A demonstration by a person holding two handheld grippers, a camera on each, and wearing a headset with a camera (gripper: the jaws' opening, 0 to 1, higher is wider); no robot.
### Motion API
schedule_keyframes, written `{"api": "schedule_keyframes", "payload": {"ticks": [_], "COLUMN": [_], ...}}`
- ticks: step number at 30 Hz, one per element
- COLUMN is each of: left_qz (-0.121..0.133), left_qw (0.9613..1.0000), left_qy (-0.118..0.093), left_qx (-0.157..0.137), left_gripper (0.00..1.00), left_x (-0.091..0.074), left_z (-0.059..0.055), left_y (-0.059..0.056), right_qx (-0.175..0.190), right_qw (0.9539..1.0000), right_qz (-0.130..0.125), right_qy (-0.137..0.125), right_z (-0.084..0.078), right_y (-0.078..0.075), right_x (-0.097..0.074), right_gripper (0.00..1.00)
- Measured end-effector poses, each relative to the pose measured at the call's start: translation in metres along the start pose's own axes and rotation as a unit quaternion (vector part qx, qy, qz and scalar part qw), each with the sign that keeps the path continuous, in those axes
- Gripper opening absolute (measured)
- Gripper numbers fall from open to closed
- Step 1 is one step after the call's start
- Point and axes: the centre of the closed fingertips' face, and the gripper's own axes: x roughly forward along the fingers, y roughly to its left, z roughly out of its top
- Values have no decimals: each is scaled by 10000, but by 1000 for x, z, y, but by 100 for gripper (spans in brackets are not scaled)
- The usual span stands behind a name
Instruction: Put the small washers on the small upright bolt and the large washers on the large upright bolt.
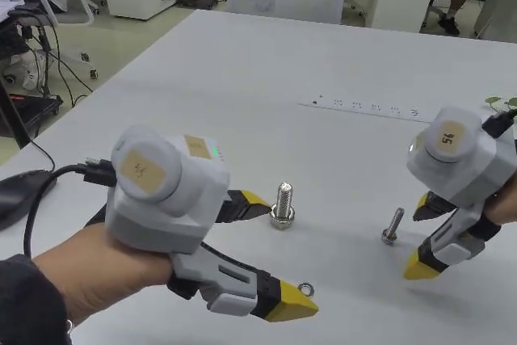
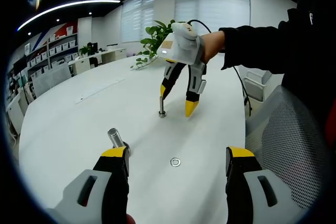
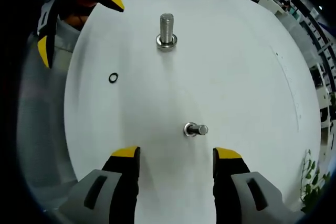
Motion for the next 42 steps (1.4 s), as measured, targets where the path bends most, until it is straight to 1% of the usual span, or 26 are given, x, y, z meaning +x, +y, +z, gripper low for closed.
{"api": "schedule_keyframes", "payload": {"ticks": [1,7,10,13,17,22,25,35,42], "left_qz": [2,4,2,-1,-9,-13,-8,-4,9], "left_qw": [10000,10000,10000,10000,10000,10000,10000,10000,10000], "left_qy": [3,3,1,7,10,12,21,15,12], "left_qx": [0,6,11,19,29,42,43,54,54], "left_gripper": [75,75,75,75,75,75,75,74,74], "left_x": [0,0,-1,-1,-1,-1,-1,-2,-4], "left_z": [0,0,0,-1,-1,-1,-2,-2,-2], "left_y": [0,1,1,0,0,0,0,0,0], "right_qx": [1,5,9,17,7,-32,-64,-233,-372], "right_qw": [10000,10000,10000,9999,9999,9998,9997,9991,9985], "right_qz": [1,36,52,85,115,183,207,329,374], "right_qy": [0,-31,-48,-81,-87,-85,-78,-105,-147], "right_z": [0,-2,-2,-1,-1,-1,0,10,20], "right_y": [1,16,19,28,32,46,52,73,82], "right_x": [0,-2,-2,-2,-1,2,2,4,3], "right_gripper": [57,57,57,57,57,56,56,56,55]}}
